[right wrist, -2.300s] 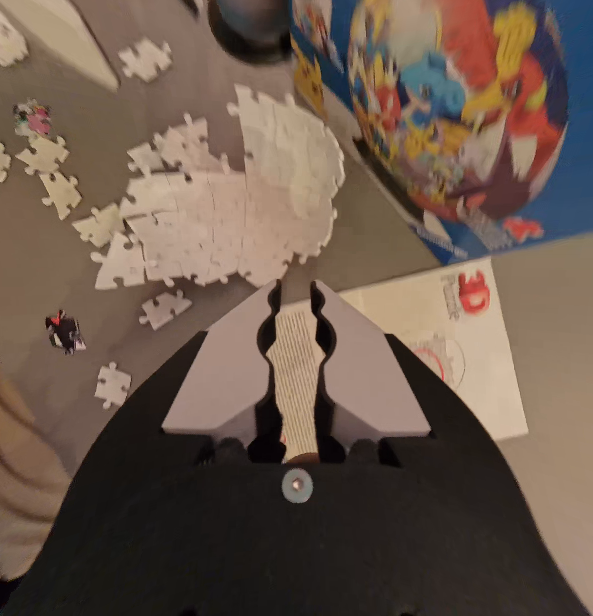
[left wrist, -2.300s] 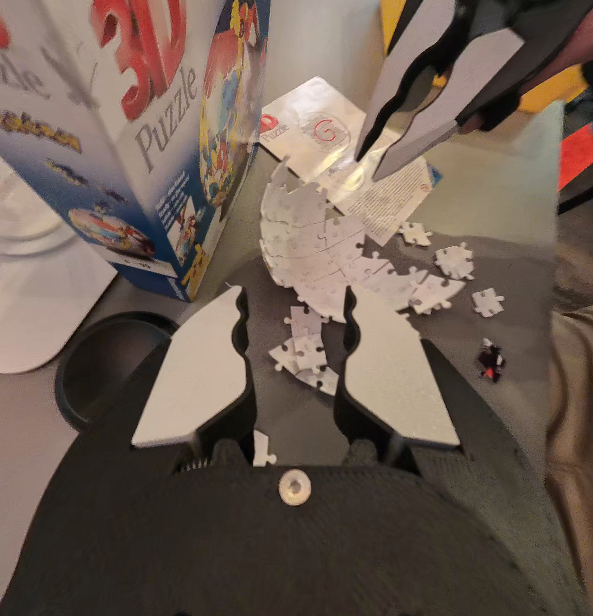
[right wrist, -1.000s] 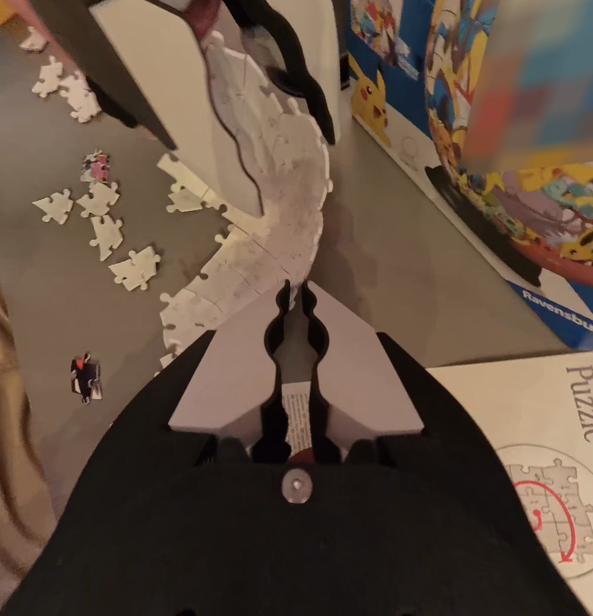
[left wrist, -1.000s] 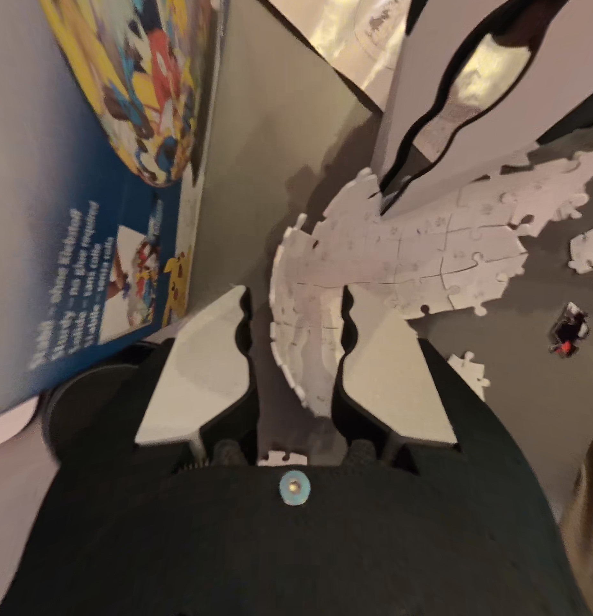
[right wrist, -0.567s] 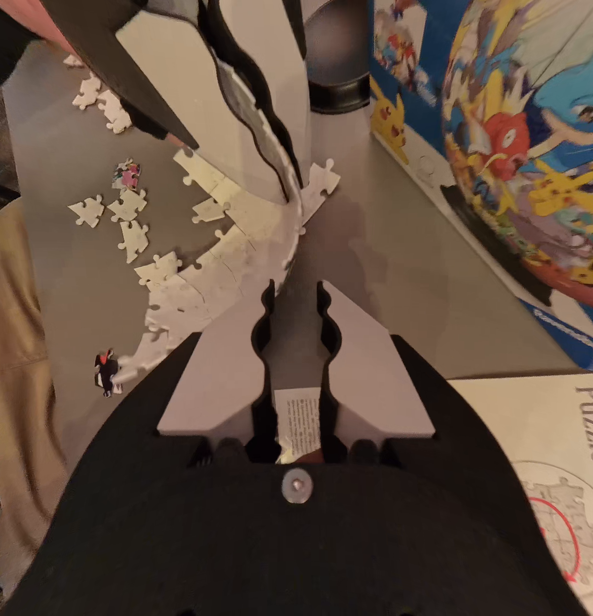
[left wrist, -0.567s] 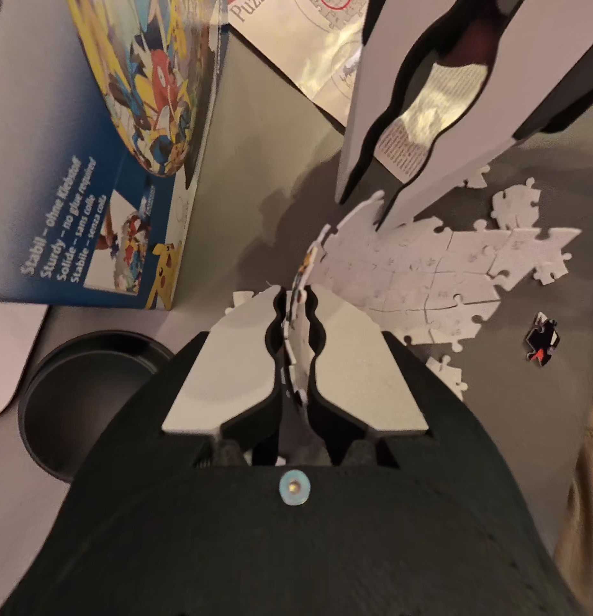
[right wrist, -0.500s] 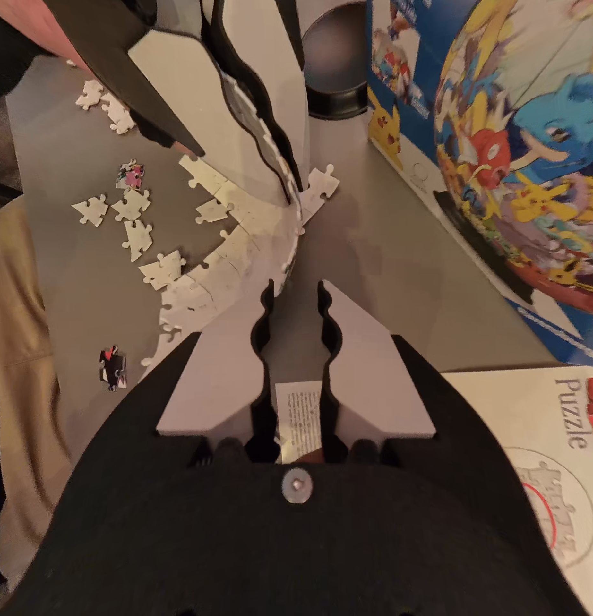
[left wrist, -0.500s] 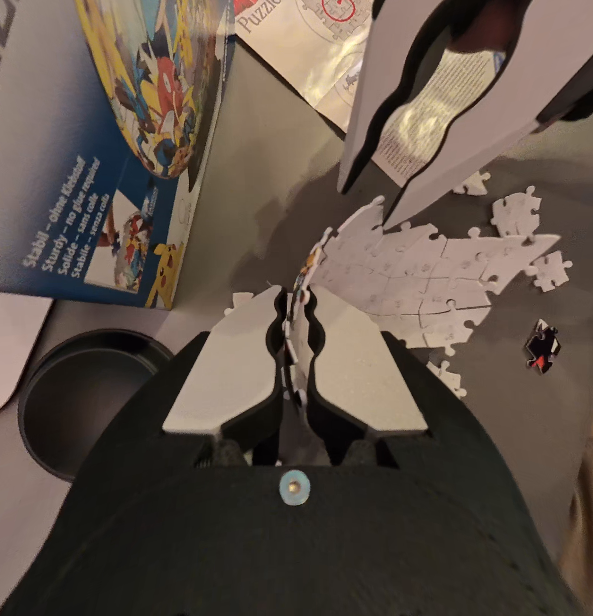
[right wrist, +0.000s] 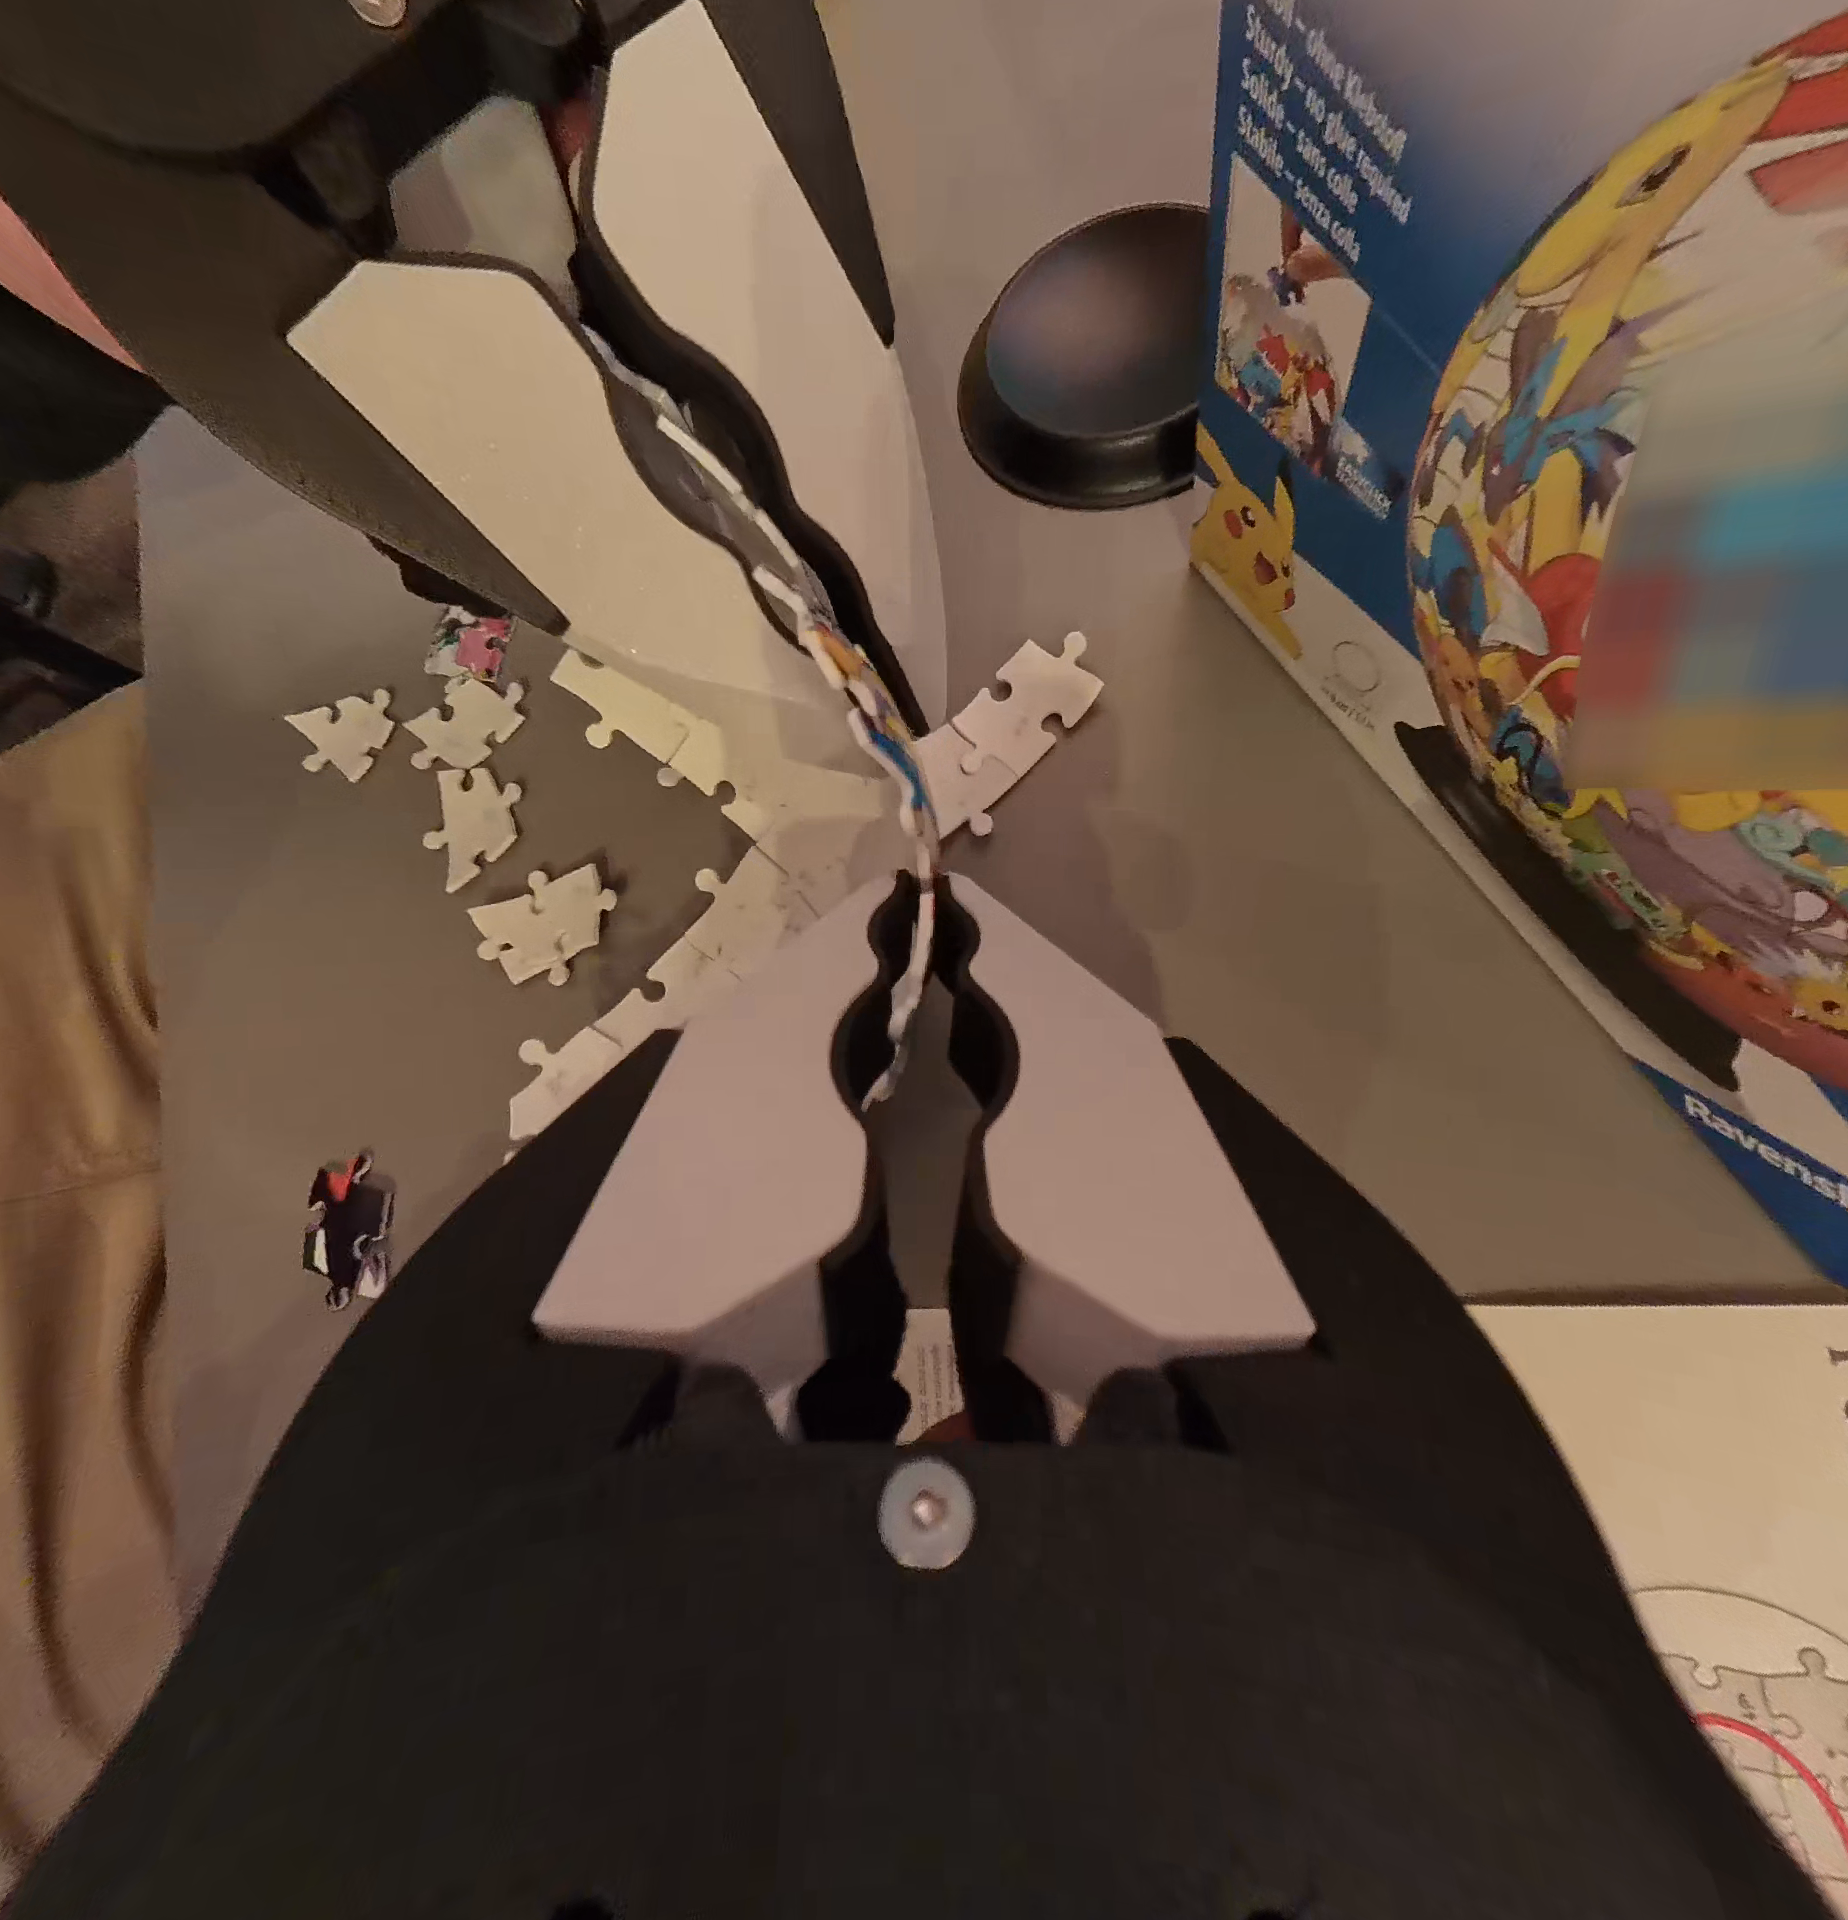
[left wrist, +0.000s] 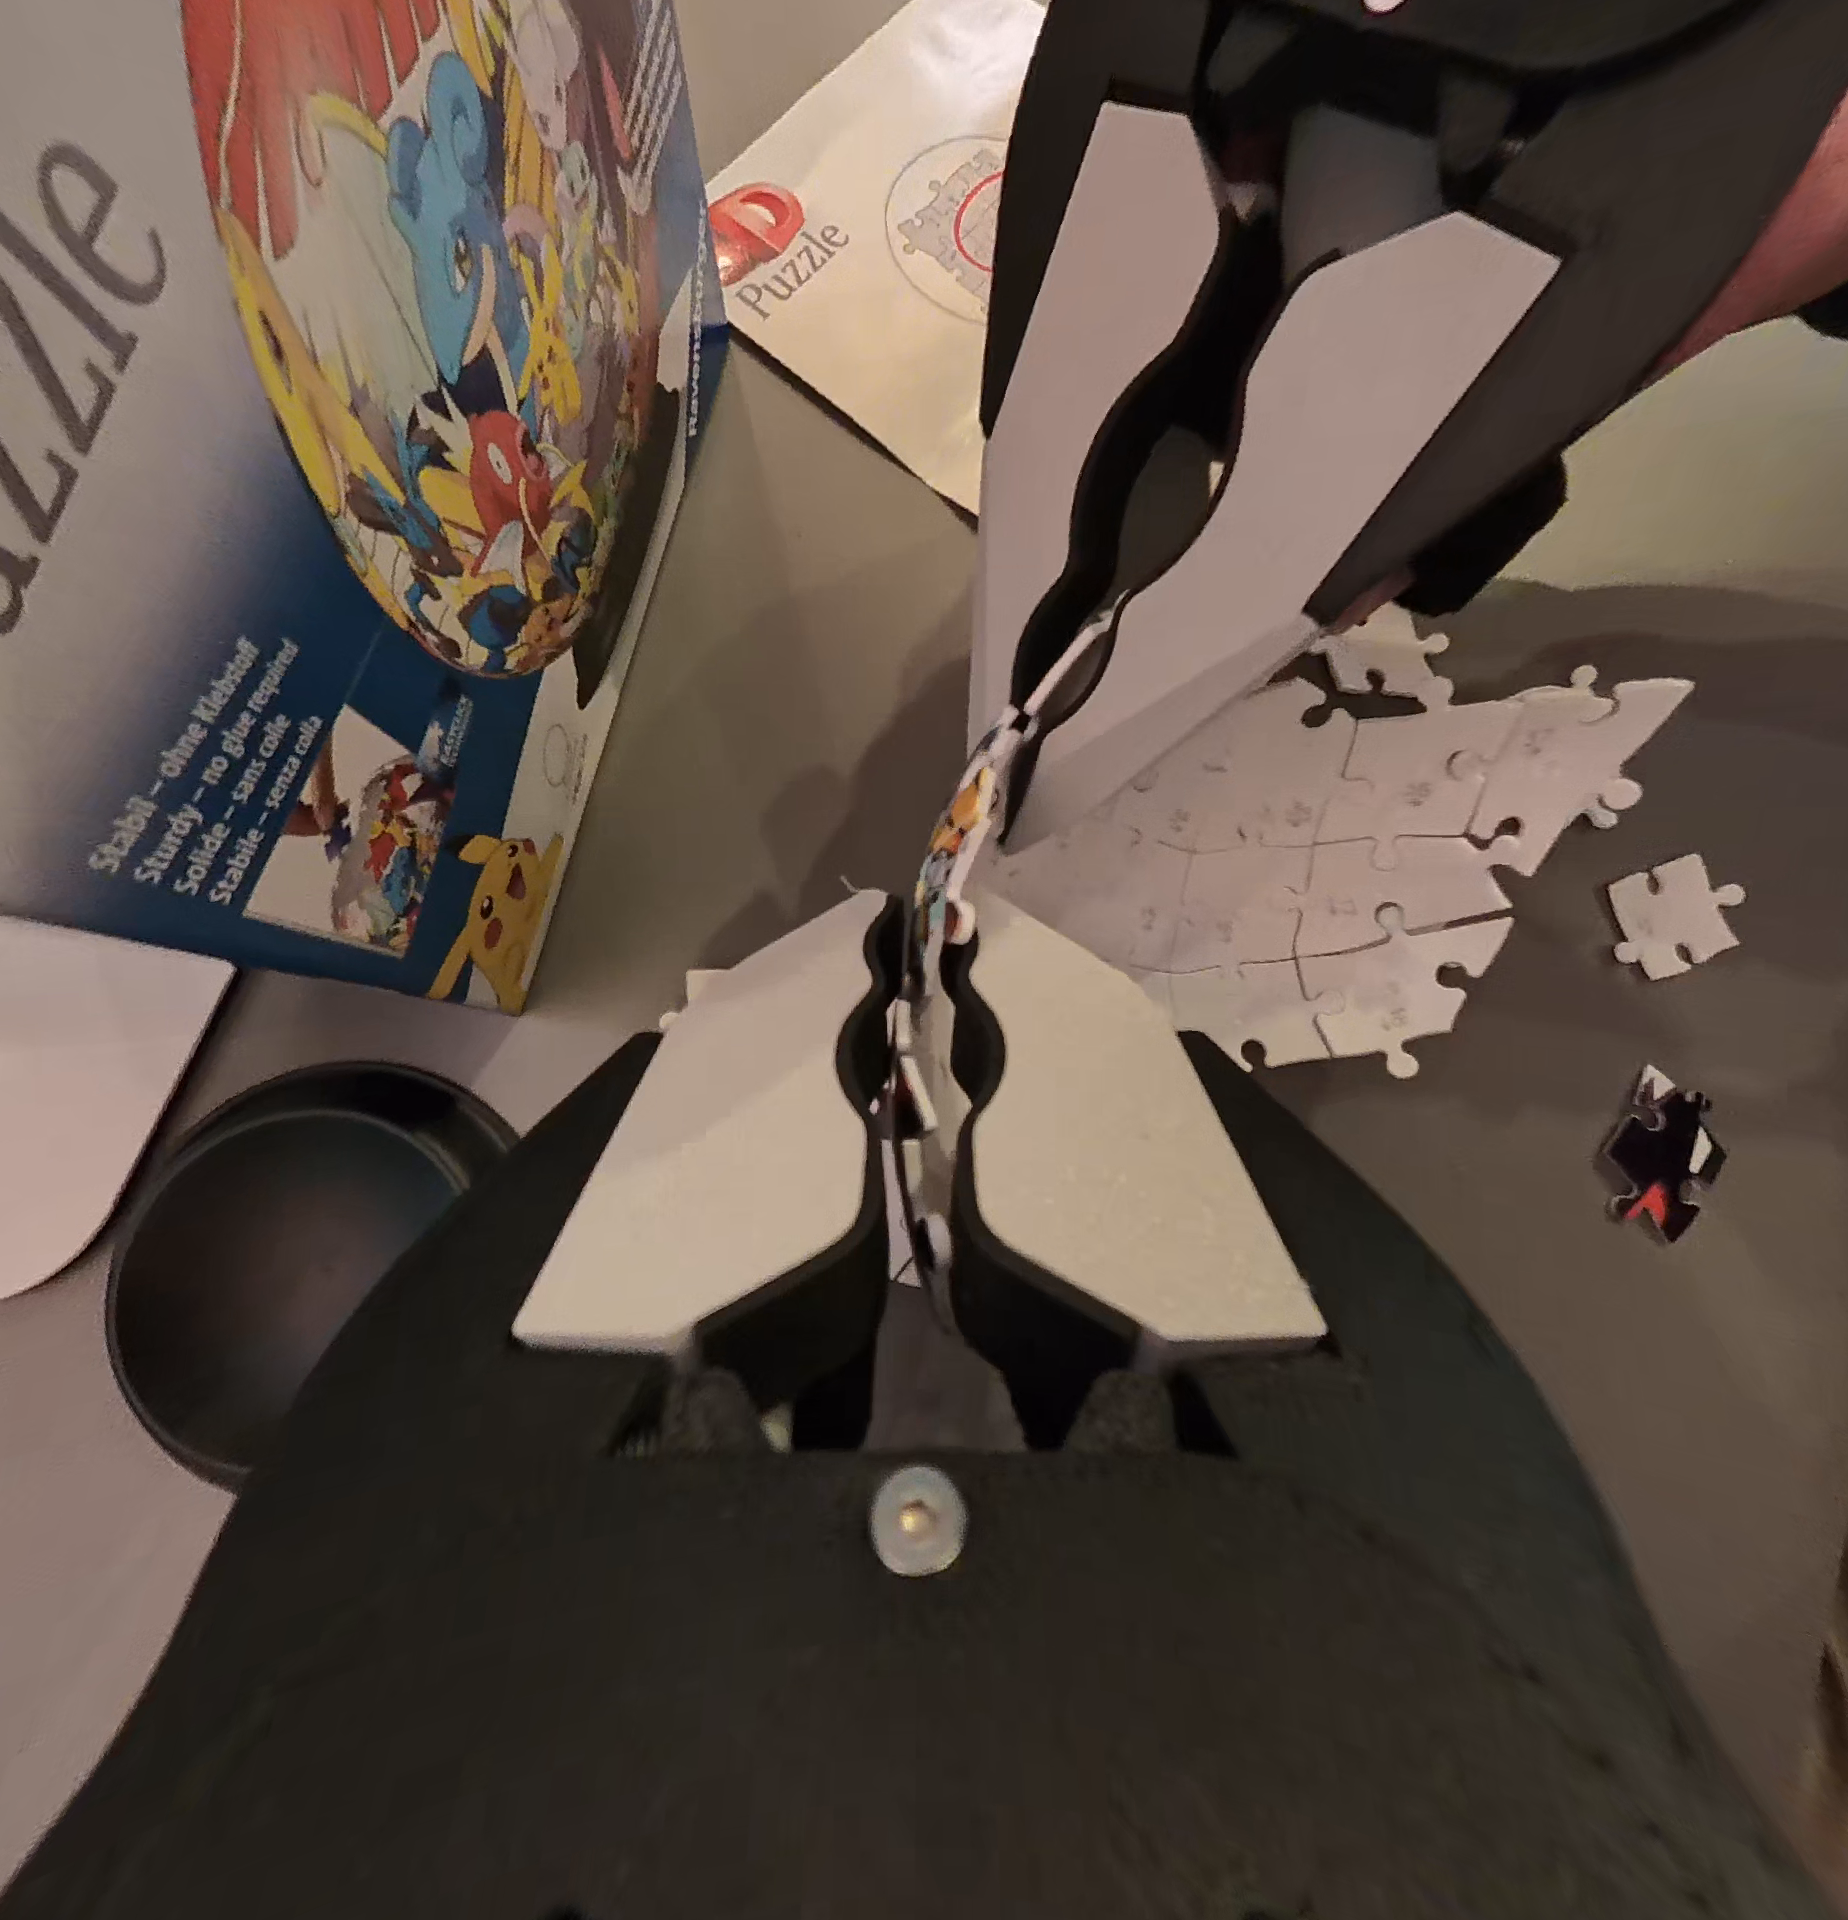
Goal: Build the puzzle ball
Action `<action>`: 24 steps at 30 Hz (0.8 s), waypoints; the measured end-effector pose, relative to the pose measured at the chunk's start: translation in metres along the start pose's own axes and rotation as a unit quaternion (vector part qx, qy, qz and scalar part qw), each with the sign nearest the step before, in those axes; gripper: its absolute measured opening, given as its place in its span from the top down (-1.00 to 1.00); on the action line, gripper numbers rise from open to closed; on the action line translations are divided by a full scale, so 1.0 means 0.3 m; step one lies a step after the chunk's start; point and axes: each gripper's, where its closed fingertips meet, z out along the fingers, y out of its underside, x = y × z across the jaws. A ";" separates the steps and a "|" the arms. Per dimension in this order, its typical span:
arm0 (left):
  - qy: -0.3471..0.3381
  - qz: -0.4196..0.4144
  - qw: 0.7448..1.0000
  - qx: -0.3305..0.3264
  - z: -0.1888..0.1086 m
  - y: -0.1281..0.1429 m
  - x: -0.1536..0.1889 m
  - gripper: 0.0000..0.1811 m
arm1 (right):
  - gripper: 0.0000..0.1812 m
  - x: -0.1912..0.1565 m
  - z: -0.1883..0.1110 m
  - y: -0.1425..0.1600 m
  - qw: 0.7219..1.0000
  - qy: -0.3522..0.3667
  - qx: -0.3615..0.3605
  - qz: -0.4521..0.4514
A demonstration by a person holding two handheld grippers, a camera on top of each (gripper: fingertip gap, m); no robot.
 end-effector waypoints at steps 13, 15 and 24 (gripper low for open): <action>-0.040 0.042 0.998 0.013 -0.036 -0.008 0.010 0.97 | 0.98 -0.021 -0.001 -0.026 0.996 -0.045 0.029 0.074; -0.045 0.035 0.998 0.018 -0.038 -0.012 0.002 0.97 | 0.97 -0.012 0.002 -0.030 0.997 -0.027 0.029 0.063; -0.047 0.025 0.998 0.019 -0.047 -0.006 0.001 0.97 | 0.88 -0.011 -0.002 -0.044 0.998 -0.016 0.043 0.048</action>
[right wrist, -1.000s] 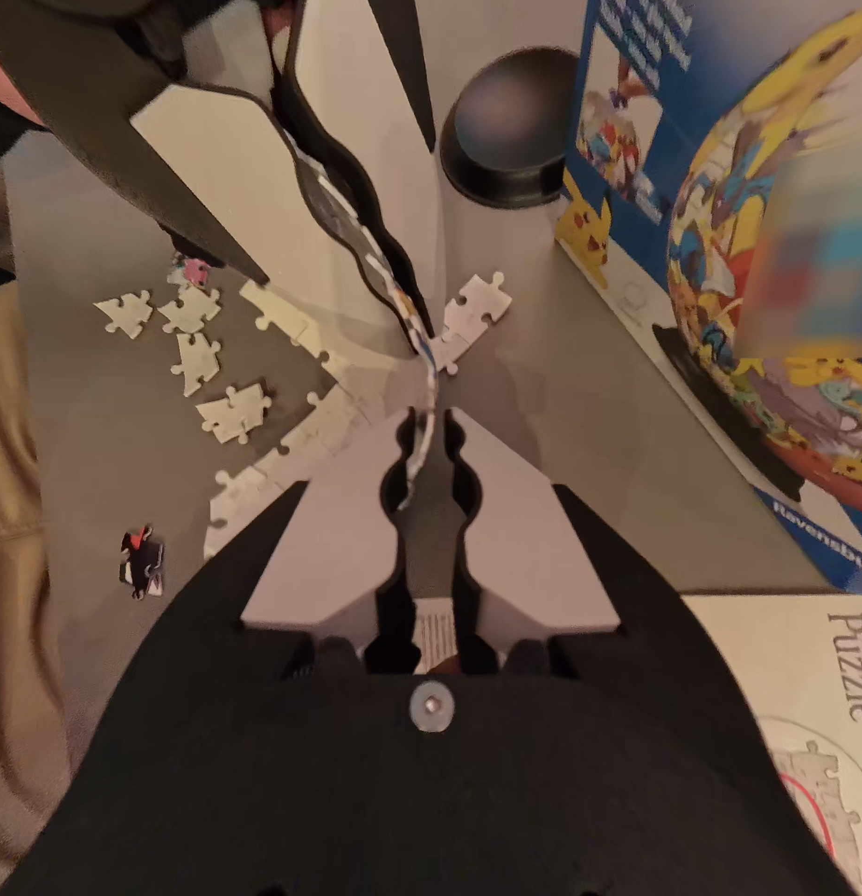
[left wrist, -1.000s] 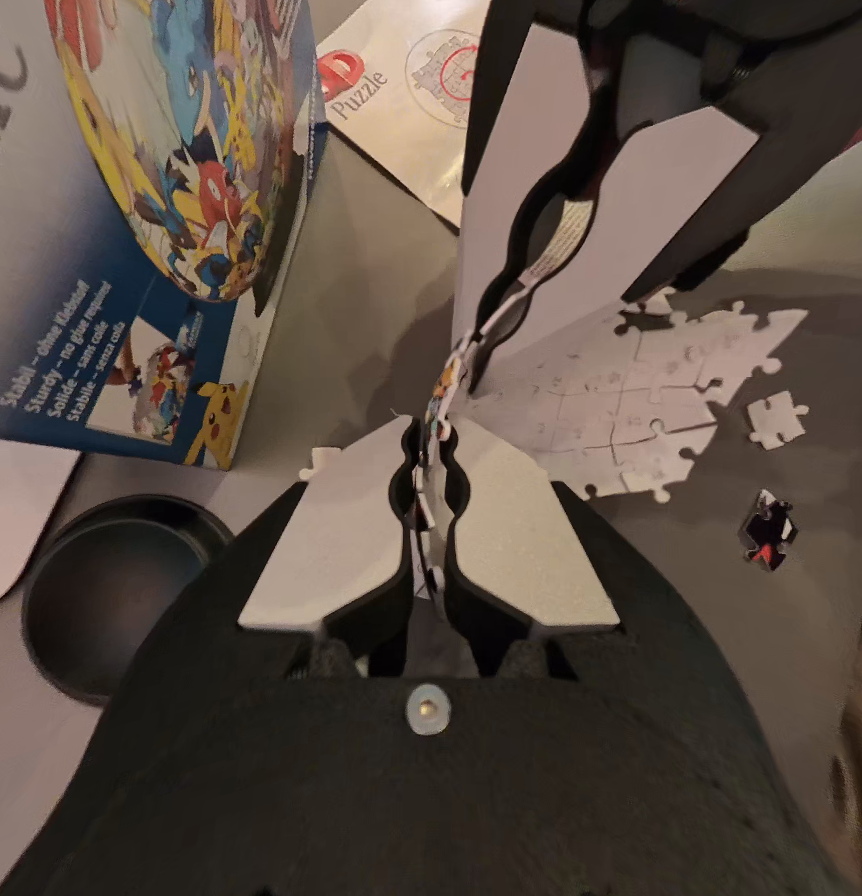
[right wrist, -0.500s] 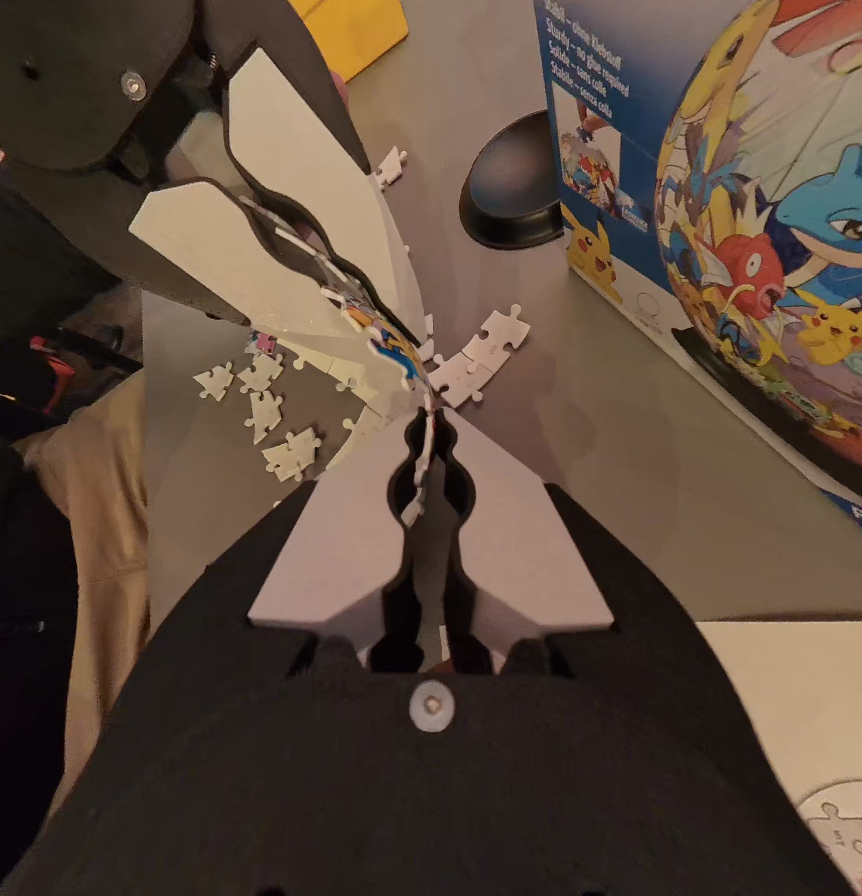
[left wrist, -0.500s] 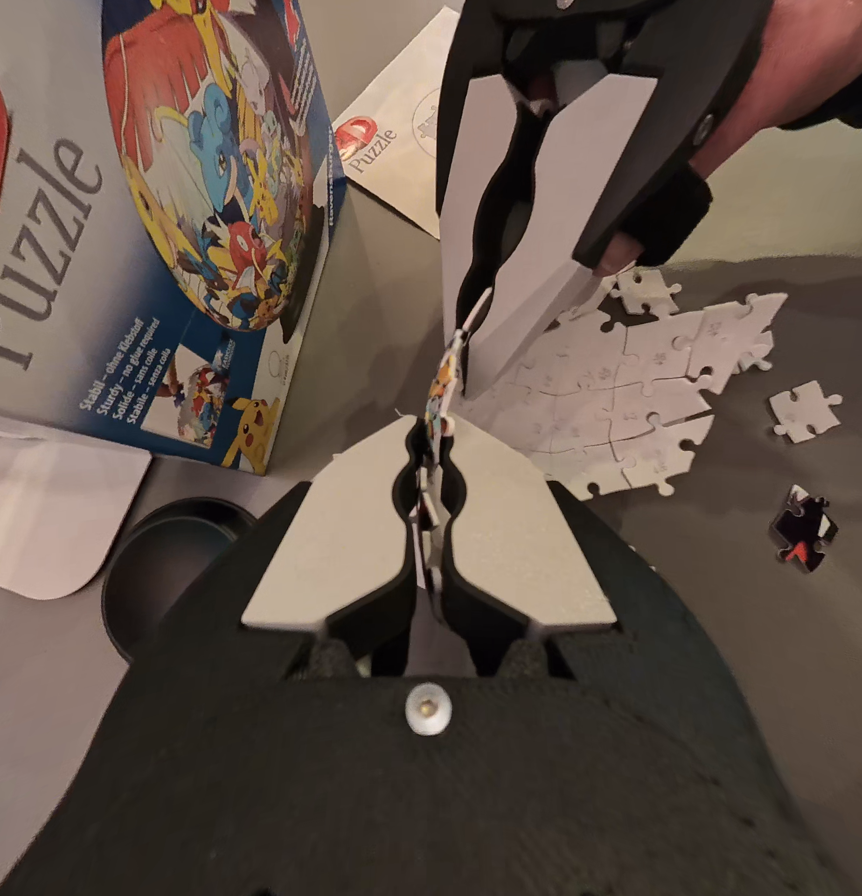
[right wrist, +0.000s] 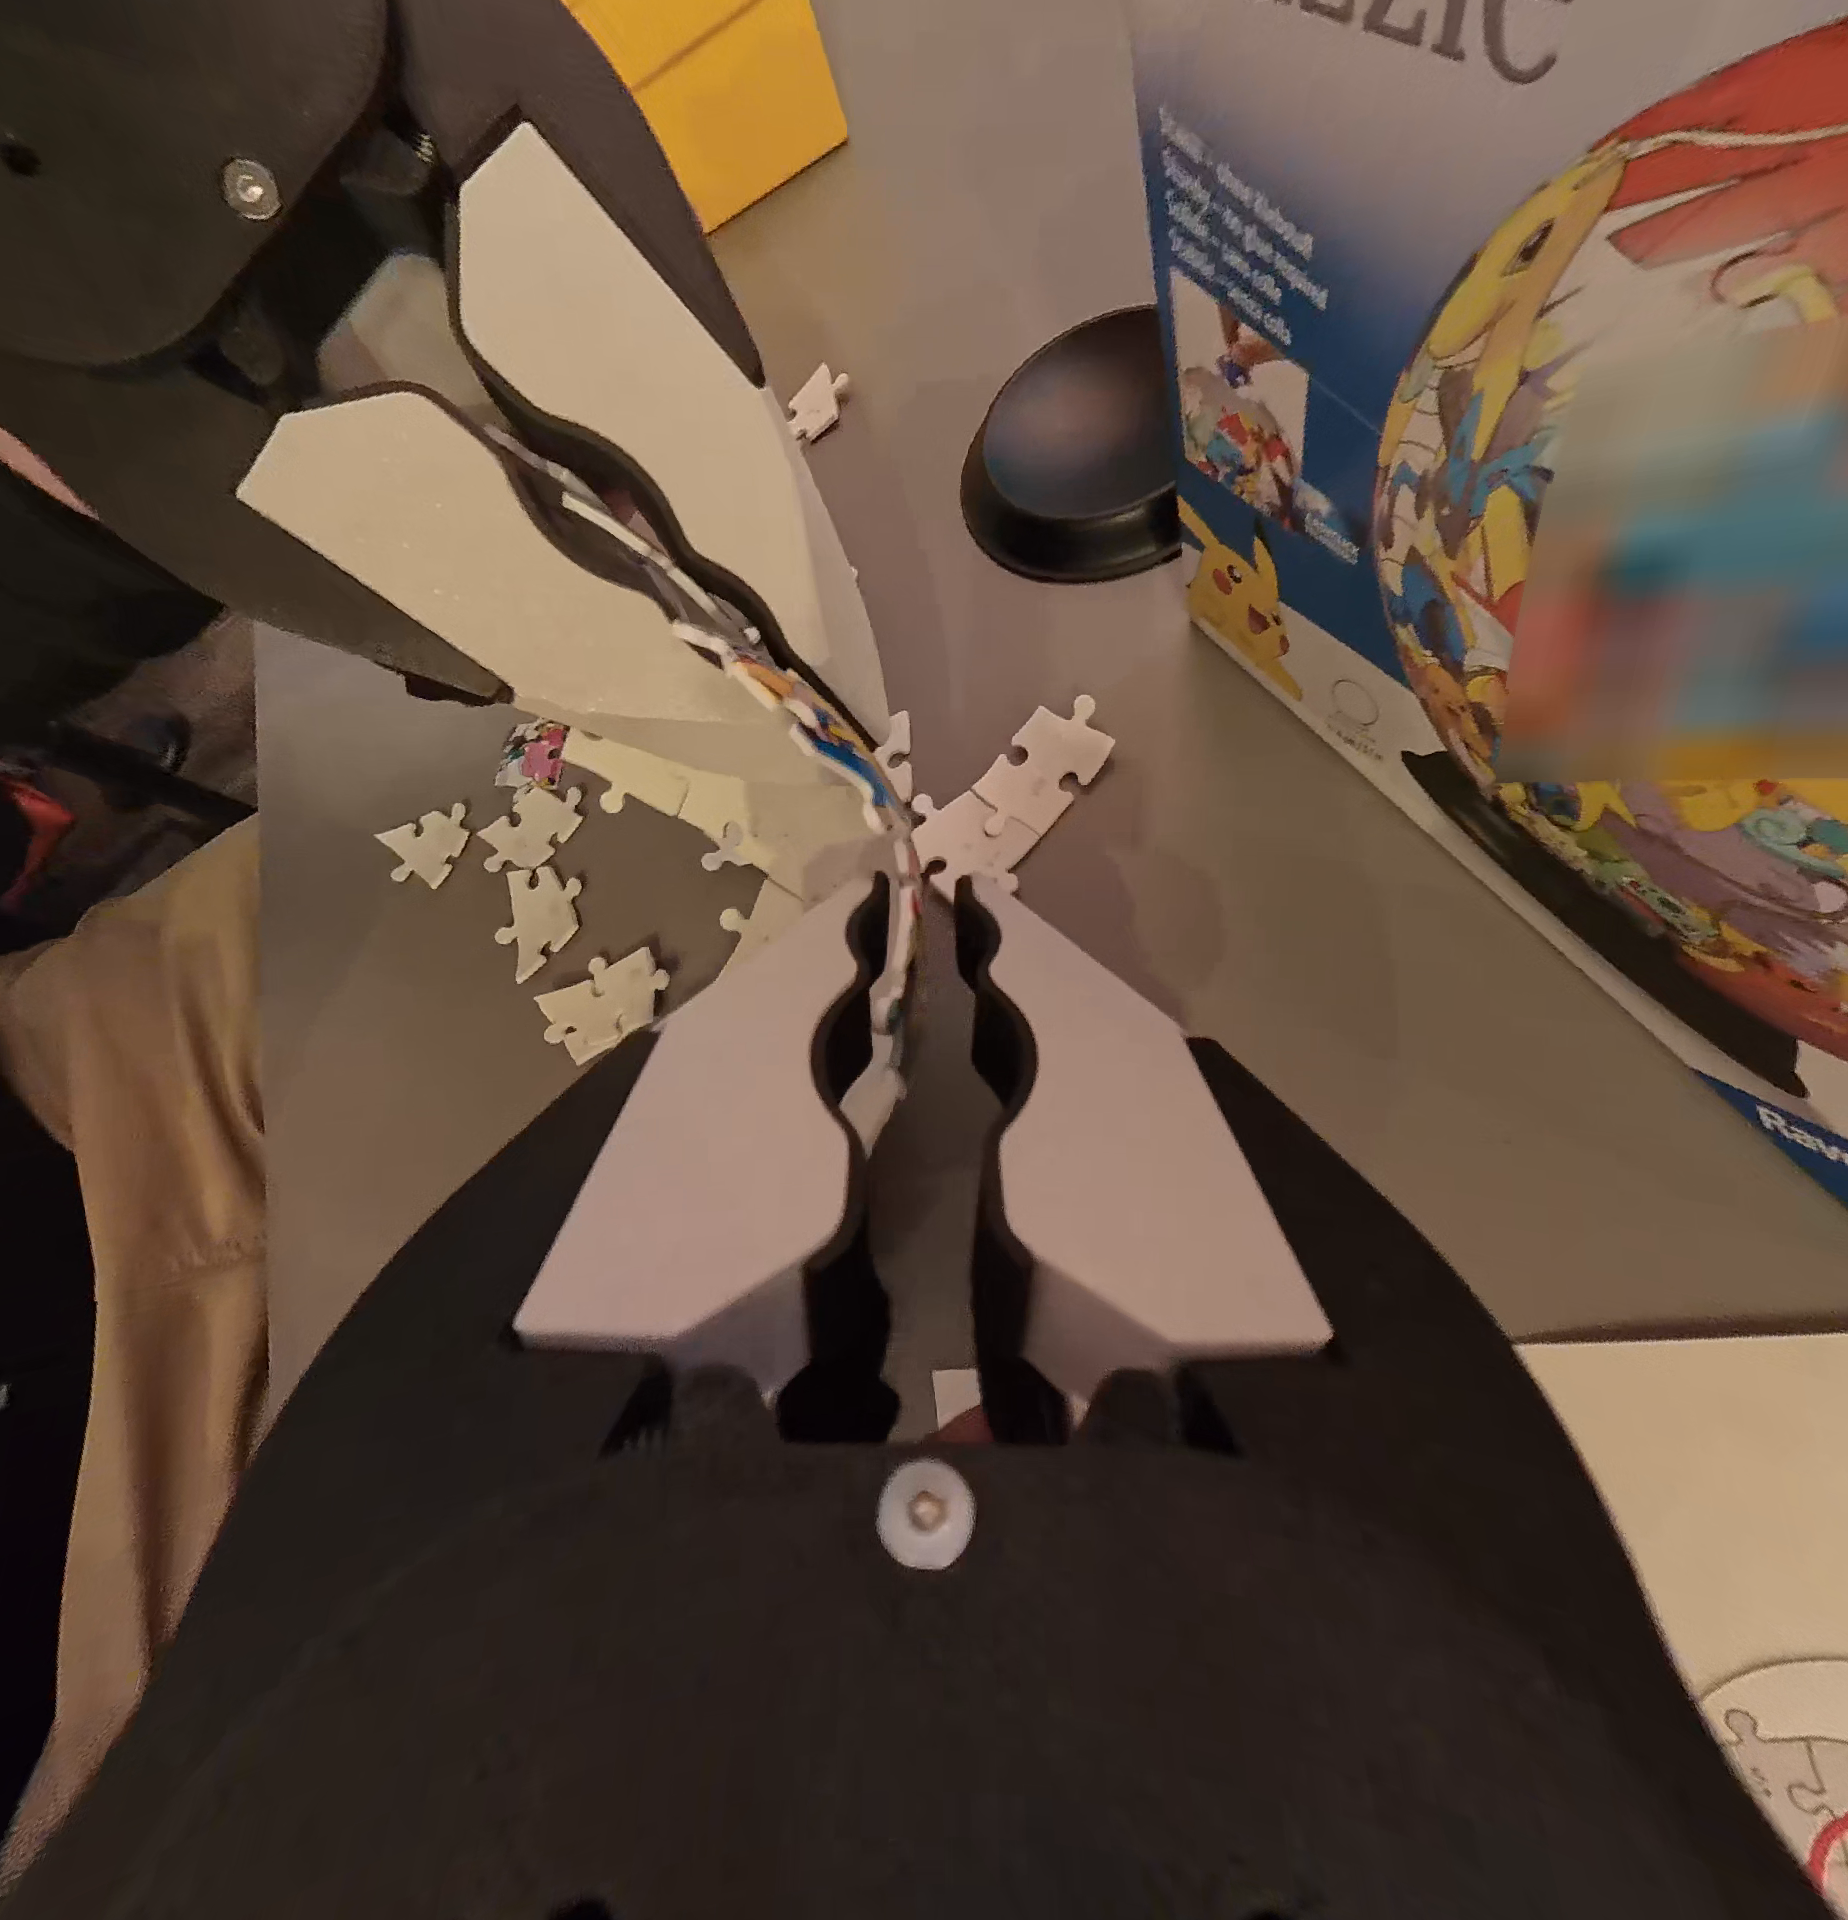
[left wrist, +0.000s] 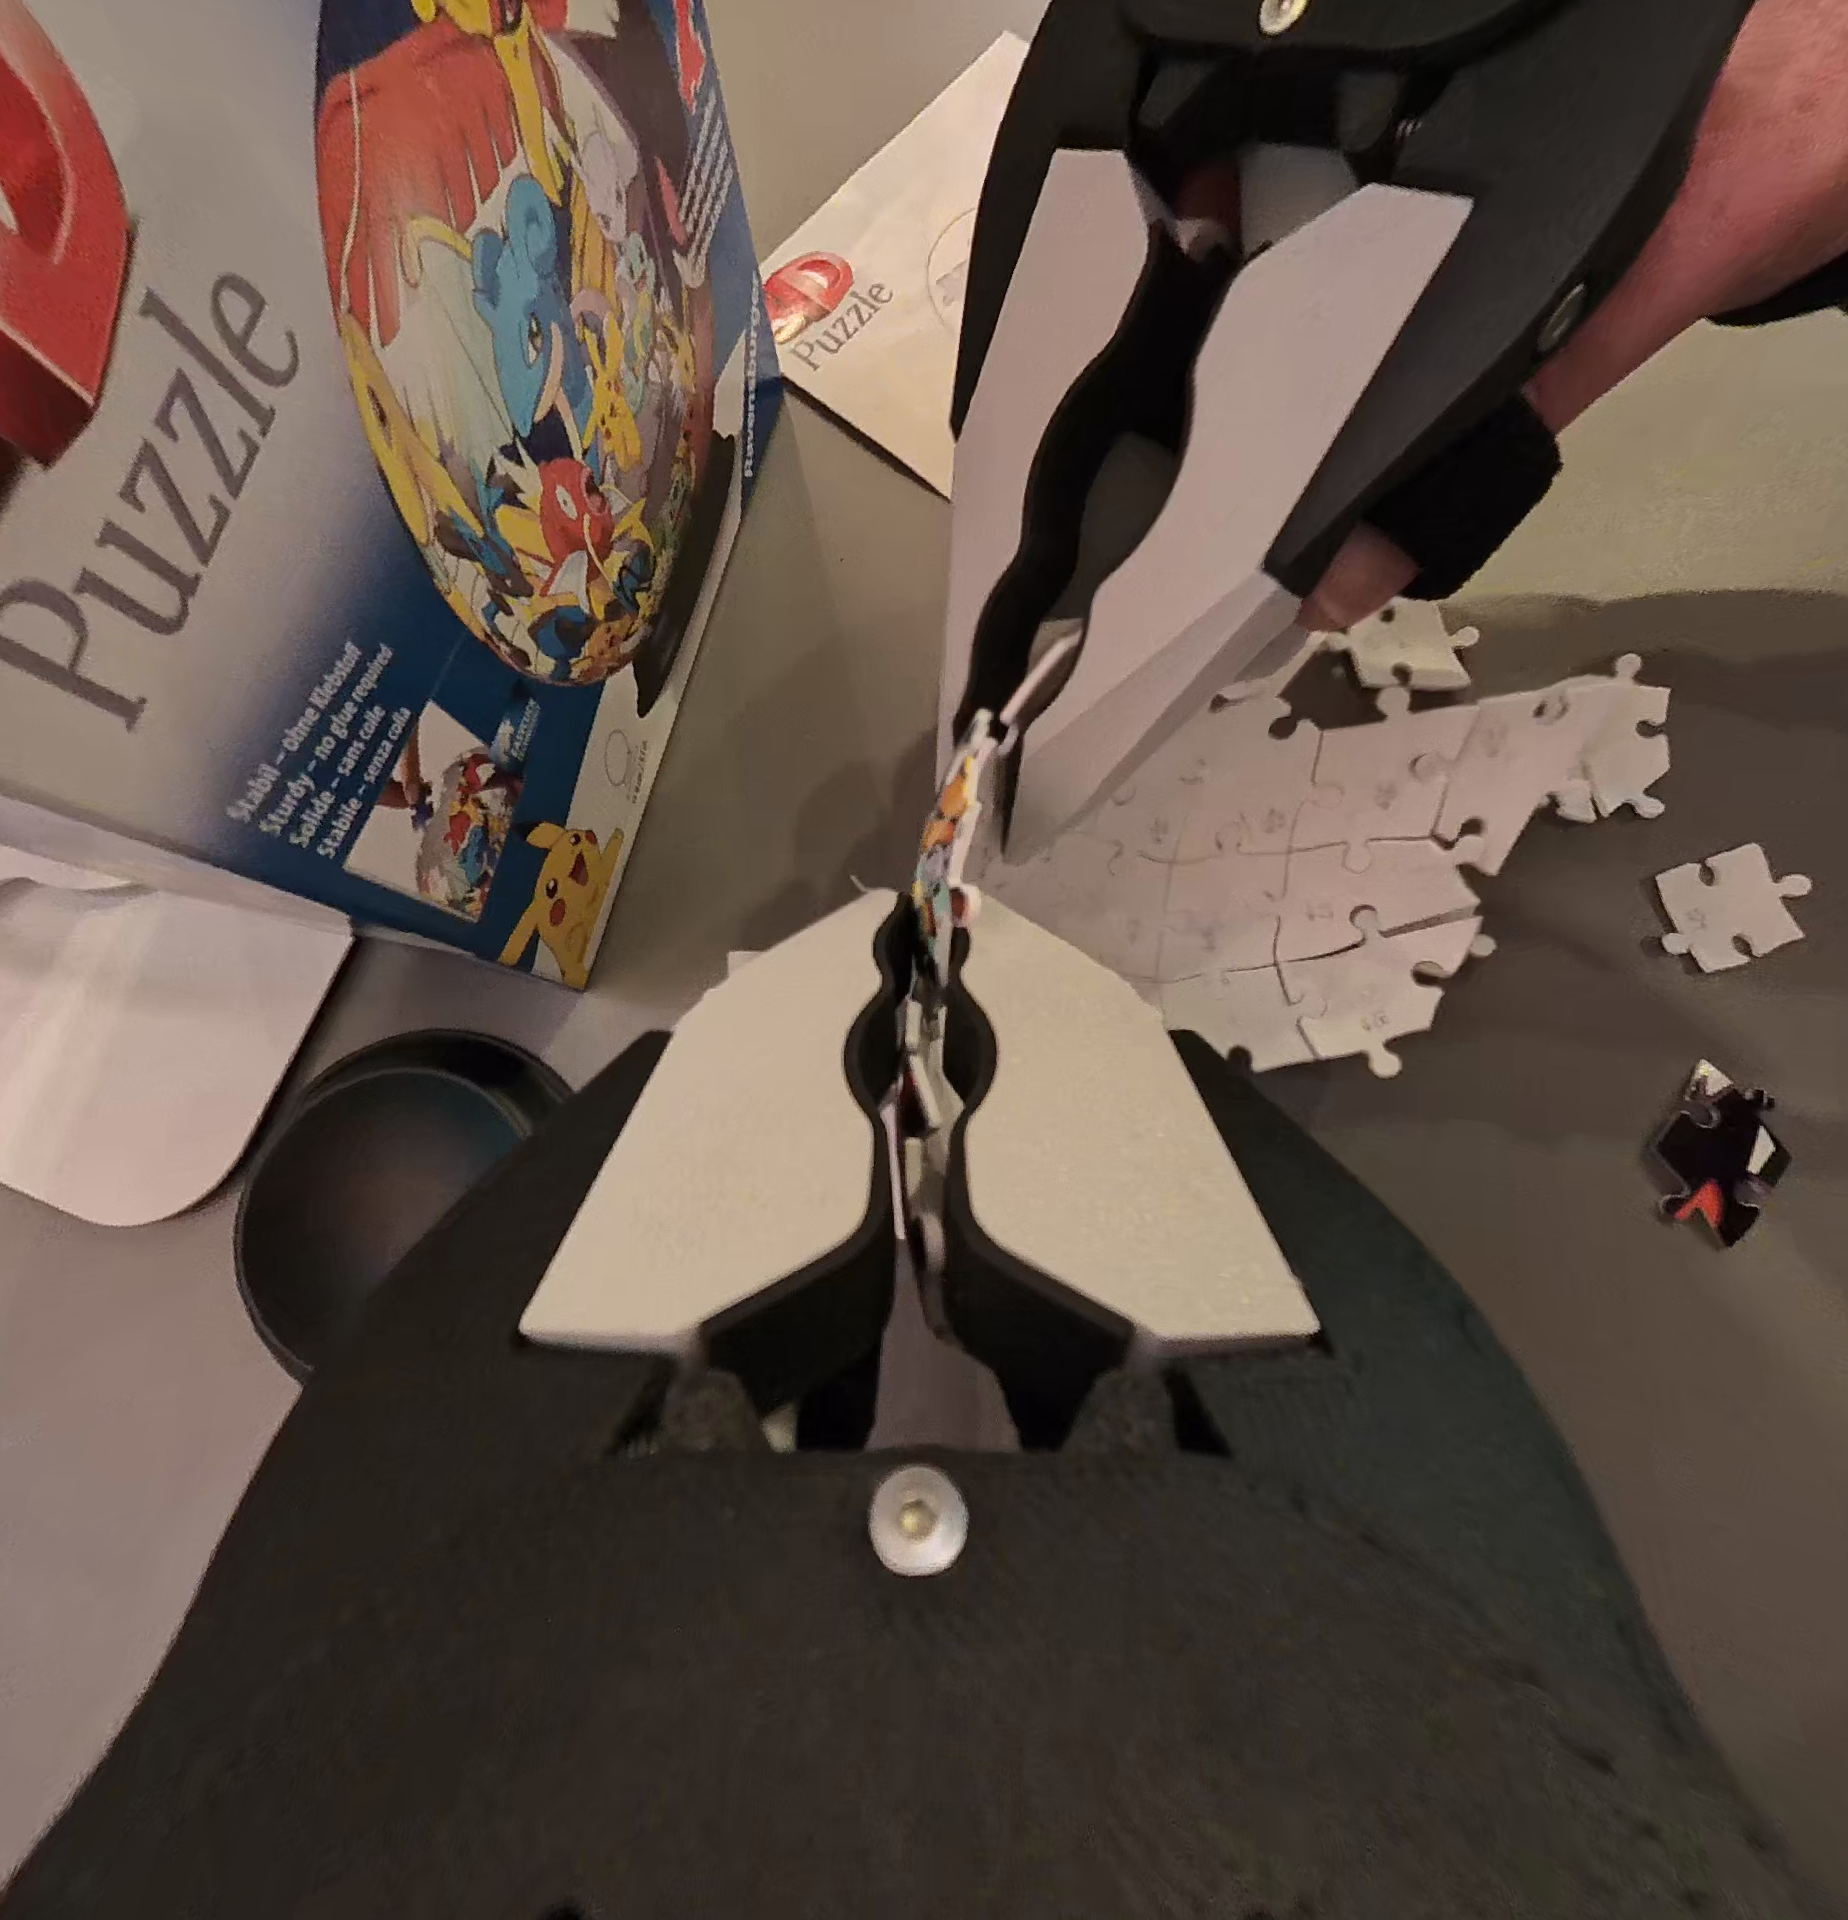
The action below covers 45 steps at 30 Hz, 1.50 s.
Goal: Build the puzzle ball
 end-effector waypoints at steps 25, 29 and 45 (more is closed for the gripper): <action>0.013 -0.063 0.997 0.037 0.010 0.016 0.005 0.94 | 0.99 -0.002 -0.003 0.026 0.999 0.006 -0.021 -0.044; 0.055 -0.074 0.995 0.033 -0.005 0.030 0.034 0.76 | 0.99 -0.012 0.009 0.028 0.998 0.011 -0.024 -0.063; 0.041 0.005 0.999 -0.004 -0.039 0.069 0.053 0.96 | 0.99 -0.093 0.041 -0.002 0.983 0.043 -0.061 -0.166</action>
